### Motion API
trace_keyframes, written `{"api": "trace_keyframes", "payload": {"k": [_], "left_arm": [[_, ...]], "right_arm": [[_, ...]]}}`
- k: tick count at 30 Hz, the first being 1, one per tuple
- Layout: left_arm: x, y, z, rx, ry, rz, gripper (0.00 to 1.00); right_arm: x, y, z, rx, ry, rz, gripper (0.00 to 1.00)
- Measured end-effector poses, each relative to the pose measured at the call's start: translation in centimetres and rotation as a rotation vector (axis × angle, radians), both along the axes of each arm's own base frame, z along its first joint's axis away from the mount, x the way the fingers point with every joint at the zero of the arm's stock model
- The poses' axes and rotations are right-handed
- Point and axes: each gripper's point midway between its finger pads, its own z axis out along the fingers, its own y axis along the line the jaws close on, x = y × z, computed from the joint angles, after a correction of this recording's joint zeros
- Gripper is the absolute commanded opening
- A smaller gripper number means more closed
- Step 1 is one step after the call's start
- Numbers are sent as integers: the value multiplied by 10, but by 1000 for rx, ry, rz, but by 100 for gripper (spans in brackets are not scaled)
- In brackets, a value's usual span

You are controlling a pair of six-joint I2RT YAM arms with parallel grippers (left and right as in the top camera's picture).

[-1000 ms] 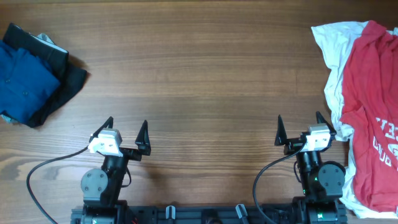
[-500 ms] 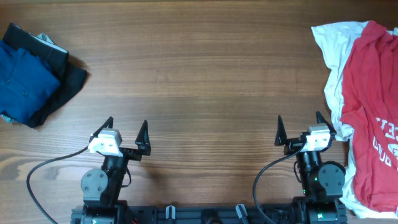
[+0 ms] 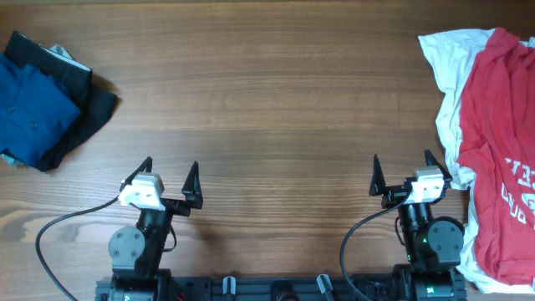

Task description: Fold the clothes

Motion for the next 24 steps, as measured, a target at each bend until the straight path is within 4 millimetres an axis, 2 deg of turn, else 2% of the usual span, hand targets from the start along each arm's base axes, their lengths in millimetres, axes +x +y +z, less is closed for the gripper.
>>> {"api": "trace_keyframes", "payload": {"k": [24], "left_arm": [[0, 0, 0, 0, -1, 0, 100]], "right_arm": [[0, 2, 0, 18, 2, 9, 100]]}}
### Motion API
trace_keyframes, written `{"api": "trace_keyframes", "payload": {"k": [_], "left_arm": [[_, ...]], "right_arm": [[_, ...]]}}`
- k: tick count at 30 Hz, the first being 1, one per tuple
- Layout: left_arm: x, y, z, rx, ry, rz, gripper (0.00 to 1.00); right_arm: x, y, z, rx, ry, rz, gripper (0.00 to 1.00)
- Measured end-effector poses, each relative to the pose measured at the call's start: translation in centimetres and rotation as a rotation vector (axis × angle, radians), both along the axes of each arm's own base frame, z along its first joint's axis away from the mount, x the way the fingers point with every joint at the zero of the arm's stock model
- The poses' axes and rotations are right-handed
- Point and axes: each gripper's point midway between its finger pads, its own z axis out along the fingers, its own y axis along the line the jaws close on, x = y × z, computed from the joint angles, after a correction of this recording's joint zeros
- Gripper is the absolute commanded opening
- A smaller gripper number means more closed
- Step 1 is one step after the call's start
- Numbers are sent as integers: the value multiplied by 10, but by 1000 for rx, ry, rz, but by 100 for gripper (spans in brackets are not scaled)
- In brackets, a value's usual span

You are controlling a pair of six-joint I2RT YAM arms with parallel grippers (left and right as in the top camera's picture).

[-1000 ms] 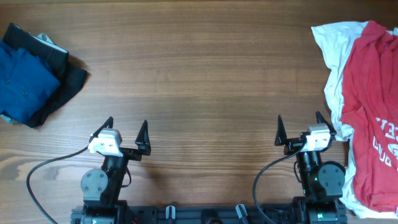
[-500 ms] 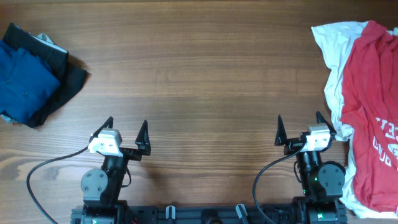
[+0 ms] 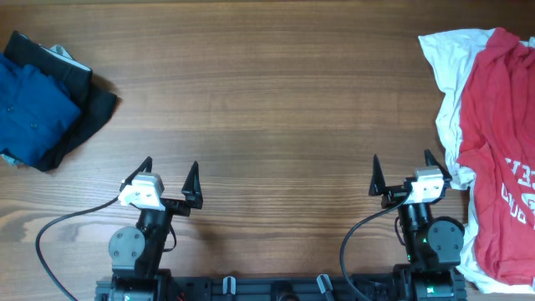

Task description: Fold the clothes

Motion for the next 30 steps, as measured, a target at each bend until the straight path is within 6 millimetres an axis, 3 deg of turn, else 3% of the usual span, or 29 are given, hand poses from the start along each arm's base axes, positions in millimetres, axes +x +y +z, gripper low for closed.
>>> {"api": "trace_keyframes", "payload": {"k": [8, 15, 22, 26, 30], "left_arm": [[0, 0, 0, -13, 2, 1, 100], [0, 0, 0, -90, 18, 4, 100], [-2, -6, 0, -121, 96, -23, 100], [1, -7, 24, -125, 122, -27, 100], [12, -12, 44, -127, 164, -51, 100]], "right_arm": [[1, 1, -5, 203, 35, -6, 100], [0, 1, -31, 259, 188, -29, 100], [1, 1, 11, 264, 289, -45, 100], [1, -1, 28, 261, 421, -72, 100], [2, -1, 31, 254, 571, -94, 100]]}}
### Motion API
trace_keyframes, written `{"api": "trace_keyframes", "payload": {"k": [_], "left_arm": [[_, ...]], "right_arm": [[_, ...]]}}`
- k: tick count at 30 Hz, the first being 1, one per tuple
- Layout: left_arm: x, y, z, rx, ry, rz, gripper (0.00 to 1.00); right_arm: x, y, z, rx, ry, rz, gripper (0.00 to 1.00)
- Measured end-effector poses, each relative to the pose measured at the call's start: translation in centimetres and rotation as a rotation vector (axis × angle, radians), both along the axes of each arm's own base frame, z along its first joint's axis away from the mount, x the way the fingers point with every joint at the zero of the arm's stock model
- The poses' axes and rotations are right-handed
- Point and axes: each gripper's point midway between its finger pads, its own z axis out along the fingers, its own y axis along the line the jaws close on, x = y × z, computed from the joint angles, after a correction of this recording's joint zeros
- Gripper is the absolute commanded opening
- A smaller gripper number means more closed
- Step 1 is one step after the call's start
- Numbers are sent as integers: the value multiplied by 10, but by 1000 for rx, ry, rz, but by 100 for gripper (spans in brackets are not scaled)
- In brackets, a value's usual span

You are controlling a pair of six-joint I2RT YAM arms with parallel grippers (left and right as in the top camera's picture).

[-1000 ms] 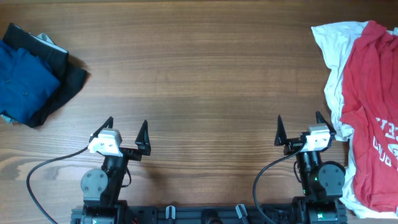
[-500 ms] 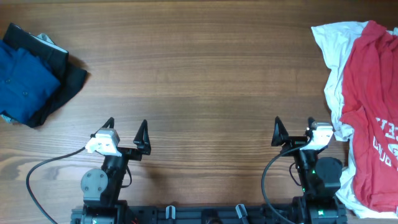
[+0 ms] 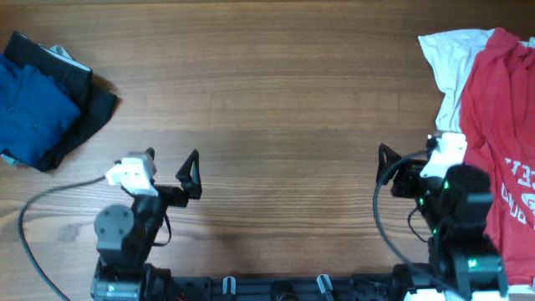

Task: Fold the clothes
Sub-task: 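Reach the right gripper into the red t-shirt and grasp its sleeve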

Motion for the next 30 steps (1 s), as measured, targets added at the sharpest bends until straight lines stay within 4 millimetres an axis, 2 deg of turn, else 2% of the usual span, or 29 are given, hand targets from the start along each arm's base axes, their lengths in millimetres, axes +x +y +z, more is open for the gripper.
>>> {"api": "trace_keyframes", "payload": {"k": [3, 7, 10, 12, 18, 23, 25, 30], "left_arm": [[8, -6, 3, -6, 83, -33, 100], [19, -10, -6, -7, 260, -53, 100], [22, -12, -11, -8, 346, -59, 100], [27, -12, -7, -8, 350, -60, 100], [26, -14, -7, -11, 363, -68, 100], [25, -14, -8, -13, 368, -72, 100], [25, -14, -8, -13, 369, -72, 100], [24, -14, -9, -13, 370, -72, 100]], "right_arm": [[5, -2, 1, -9, 101, -8, 100], [25, -2, 16, -67, 147, 33, 100], [35, -13, 23, -123, 153, -5, 99], [42, -32, 19, -158, 184, -87, 100], [44, -112, -22, -191, 351, -405, 100], [43, -172, -34, -177, 363, -601, 98], [40, -190, -42, -167, 380, -653, 94], [37, -207, -78, -143, 485, -689, 89]]}}
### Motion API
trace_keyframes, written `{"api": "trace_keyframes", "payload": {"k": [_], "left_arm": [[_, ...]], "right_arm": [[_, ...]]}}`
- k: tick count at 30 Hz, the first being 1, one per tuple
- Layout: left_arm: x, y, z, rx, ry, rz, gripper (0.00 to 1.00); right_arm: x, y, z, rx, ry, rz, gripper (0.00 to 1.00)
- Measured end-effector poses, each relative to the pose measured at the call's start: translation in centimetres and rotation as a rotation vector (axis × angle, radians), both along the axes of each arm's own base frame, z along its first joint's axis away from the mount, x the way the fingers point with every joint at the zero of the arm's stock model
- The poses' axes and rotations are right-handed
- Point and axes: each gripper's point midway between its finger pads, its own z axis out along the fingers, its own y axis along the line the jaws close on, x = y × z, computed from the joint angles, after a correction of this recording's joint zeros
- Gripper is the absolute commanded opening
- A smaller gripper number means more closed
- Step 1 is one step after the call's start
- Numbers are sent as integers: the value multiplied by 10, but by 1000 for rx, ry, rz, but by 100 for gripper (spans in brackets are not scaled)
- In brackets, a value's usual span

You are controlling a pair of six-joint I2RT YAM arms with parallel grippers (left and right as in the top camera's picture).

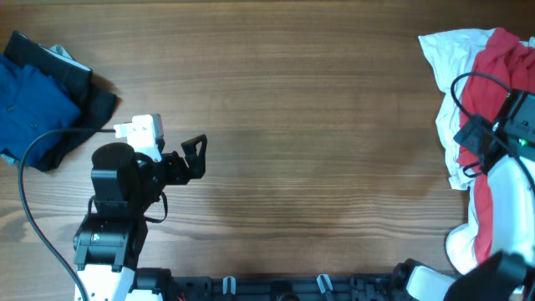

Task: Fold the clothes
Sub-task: 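Reach the right gripper into the red t-shirt and grasp its sleeve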

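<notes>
A red T-shirt (pixel 506 60) lies crumpled over a white shirt (pixel 446 57) at the table's right edge. My right gripper (pixel 468 139) hangs over the left part of this heap, where red meets white. Its fingers are hidden under the wrist, so their state does not show. At the far left sits a stack of folded clothes, a blue shirt (pixel 32 107) on a black garment (pixel 94 109). My left gripper (pixel 197 157) stands open over bare wood, right of that stack, holding nothing.
The wooden table (pixel 301 100) stretches between the two heaps. A black cable (pixel 33 159) loops from the left arm across the stack's lower edge. The arms' mounting rail (pixel 276 288) runs along the front edge.
The right arm has moved right and away from the front edge, onto the red and white heap. The left arm has risen and moved slightly further from the front edge, its gripper turned to the right.
At the two oldest moments both arms rested low at the front edge with grippers open and pointing away. Then both had lifted, the right one leaning toward the heap. Now the right gripper is over the shirts and the left stands near the folded stack.
</notes>
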Motion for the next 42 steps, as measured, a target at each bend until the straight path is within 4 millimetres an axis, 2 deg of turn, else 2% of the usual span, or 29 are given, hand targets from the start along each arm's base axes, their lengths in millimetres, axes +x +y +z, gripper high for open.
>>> {"api": "trace_keyframes", "payload": {"k": [3, 6, 9, 17, 23, 35, 42], "left_arm": [[0, 0, 0, 0, 2, 0, 100], [0, 0, 0, 0, 2, 0, 100], [0, 0, 0, 0, 2, 0, 100], [0, 0, 0, 0, 2, 0, 100], [1, 0, -5, 1, 20, 0, 100], [5, 0, -19, 4, 72, 0, 100], [5, 0, -19, 4, 74, 0, 100]], "right_arm": [[-2, -2, -24, 31, 71, -1, 80], [-4, -1, -50, 58, 157, 30, 79], [-4, -1, -63, 66, 194, 48, 77], [-6, -5, -72, 50, 239, 50, 75], [-14, -8, -90, 49, 312, 43, 75], [-21, -21, -92, 41, 317, 2, 72], [-23, -23, -104, 55, 340, -4, 54]]}}
